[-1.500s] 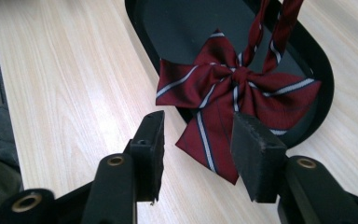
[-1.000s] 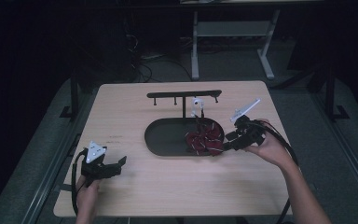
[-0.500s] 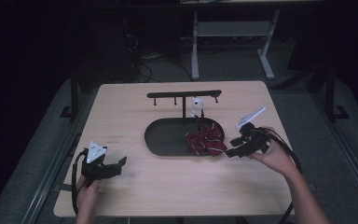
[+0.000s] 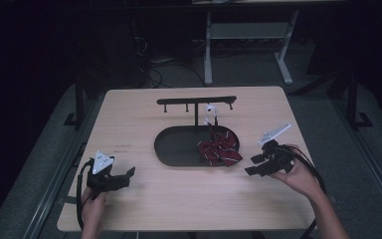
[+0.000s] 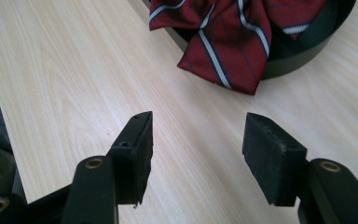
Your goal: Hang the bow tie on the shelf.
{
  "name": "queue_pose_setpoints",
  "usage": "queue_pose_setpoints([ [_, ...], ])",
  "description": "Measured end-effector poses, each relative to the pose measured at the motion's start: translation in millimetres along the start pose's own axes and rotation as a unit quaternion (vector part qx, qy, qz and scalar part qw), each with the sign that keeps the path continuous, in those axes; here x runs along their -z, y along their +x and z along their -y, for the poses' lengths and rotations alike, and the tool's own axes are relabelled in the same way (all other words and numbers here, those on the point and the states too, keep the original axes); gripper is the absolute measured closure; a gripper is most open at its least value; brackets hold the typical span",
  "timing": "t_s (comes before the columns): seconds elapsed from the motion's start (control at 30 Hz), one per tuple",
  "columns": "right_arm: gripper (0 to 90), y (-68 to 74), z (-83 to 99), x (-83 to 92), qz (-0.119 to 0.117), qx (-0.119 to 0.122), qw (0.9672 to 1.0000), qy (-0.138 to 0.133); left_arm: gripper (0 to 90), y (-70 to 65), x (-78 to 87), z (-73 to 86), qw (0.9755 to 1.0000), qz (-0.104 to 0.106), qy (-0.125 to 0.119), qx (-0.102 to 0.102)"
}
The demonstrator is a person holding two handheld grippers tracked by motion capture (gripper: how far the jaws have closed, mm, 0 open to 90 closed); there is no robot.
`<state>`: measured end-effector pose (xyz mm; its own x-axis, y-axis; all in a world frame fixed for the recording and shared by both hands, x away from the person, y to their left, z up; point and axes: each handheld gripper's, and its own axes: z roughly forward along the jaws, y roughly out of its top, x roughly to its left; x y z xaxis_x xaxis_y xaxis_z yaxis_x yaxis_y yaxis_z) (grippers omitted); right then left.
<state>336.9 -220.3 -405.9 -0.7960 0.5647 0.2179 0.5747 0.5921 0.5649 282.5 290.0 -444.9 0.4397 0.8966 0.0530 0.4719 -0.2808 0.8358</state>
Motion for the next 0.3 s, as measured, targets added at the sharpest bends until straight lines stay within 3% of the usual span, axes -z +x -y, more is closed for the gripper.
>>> queue_pose_setpoints([
  [0.3, 42.5, 7.4, 21.7, -2.7, -0.001, -0.011, 0.9999, -0.007, 13.5, -0.4, -0.7, -0.1, 1.0000, 0.000, 0.001, -0.002],
])
